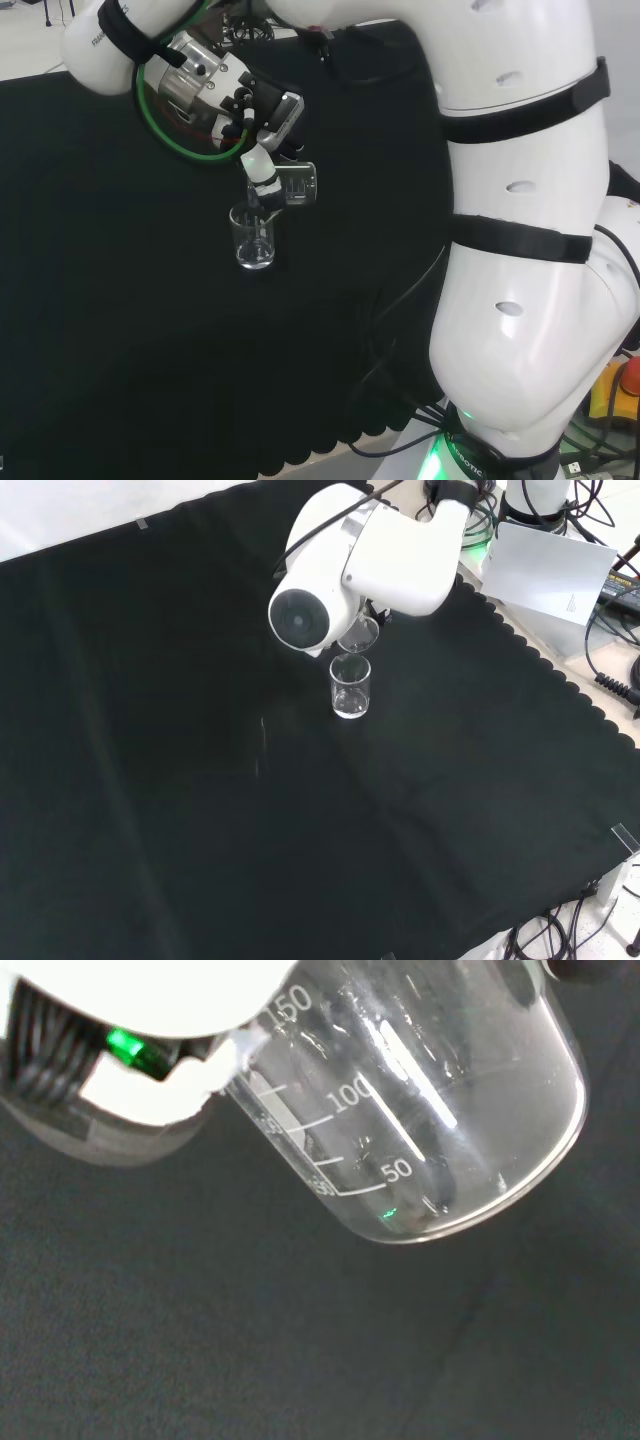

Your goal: Pour the water from the handheld beaker into the one on the table.

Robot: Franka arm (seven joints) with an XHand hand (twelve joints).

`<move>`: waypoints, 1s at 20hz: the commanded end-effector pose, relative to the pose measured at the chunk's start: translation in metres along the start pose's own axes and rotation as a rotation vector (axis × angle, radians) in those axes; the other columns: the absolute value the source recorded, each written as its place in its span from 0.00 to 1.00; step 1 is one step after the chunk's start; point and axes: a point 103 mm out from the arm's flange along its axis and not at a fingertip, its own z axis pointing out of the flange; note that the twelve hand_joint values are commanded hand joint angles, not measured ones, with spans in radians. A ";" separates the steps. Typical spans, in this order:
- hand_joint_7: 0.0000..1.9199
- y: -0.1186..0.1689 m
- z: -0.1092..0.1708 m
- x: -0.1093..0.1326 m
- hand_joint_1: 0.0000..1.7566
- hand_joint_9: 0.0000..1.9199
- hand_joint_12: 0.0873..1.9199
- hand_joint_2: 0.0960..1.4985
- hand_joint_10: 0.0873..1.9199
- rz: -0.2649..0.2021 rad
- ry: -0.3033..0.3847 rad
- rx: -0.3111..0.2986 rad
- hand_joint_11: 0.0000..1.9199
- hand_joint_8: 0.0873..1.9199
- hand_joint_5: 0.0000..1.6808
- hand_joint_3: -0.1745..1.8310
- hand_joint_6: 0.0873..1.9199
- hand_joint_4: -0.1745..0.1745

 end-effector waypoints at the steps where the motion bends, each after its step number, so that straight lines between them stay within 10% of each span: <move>1: 0.80 -0.003 0.004 -0.007 0.65 0.89 0.30 0.38 0.04 -0.033 0.056 -0.104 0.77 0.29 0.74 0.46 0.36 1.00; 20: 0.80 0.002 0.014 -0.024 0.64 0.88 0.30 0.38 0.05 -0.107 0.157 -0.218 0.77 0.28 0.74 0.45 0.36 1.00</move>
